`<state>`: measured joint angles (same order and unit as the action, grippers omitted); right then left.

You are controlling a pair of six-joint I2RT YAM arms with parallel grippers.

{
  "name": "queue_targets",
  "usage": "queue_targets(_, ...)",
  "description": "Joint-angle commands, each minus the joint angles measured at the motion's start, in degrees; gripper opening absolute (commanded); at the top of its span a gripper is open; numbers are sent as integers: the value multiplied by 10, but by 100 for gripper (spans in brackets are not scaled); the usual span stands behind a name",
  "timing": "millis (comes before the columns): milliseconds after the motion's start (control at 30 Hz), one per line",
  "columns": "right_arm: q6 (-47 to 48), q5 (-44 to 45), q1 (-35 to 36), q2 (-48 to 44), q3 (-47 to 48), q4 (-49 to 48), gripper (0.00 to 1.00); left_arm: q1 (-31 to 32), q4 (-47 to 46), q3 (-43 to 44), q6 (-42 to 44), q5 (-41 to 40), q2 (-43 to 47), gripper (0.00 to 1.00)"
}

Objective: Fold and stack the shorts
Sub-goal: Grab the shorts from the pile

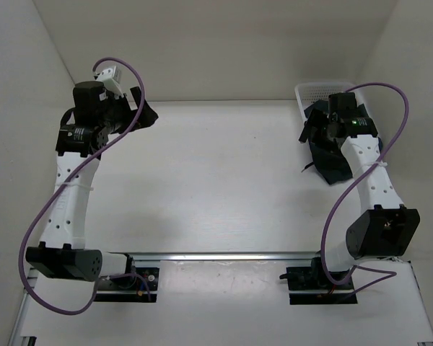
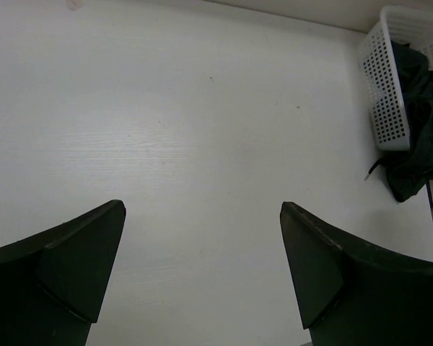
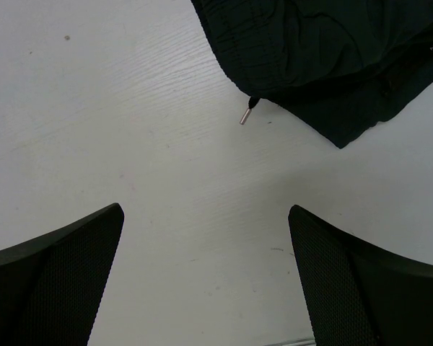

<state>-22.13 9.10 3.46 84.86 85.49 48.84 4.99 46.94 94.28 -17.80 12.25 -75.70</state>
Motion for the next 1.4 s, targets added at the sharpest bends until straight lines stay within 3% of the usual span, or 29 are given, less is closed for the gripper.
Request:
queue_targets(0, -1, 18, 1, -16, 9, 4, 100, -7, 5, -5, 8, -12, 16, 100)
queue_targets(233, 4, 64, 1, -28, 9, 4, 100, -53, 0, -38, -6, 27, 34, 100)
queue_targets(433, -3, 76, -26, 38, 104, 4, 100, -66, 0, -55, -6, 60, 40, 100)
queue_targets(767, -20, -7, -85, 299, 372, 35, 100, -71, 0, -96, 5, 55, 45, 100)
queue_targets(1000, -61, -65, -97, 423, 467, 47, 96, -76, 0, -102, 16, 55, 34, 100)
queue_targets(1133, -84, -77, -97, 430, 442, 21, 81, -76, 5, -96, 22, 55, 28, 100)
queue_targets(1200, -90, -77, -97, 430, 436, 8, 62, -76, 5, -91, 22, 55, 22, 100)
queue_targets(1233, -90, -77, -97, 430, 436, 8, 46, -76, 10, -91, 22, 55, 17, 100)
queue_targets(1333, -95, -77, -97, 418, 436, 8, 20, -76, 11, -91, 22, 55, 17, 100)
queue_targets(1367, -95, -66, -97, 406, 436, 8, 7, -76, 11, -91, 22, 55, 12, 100)
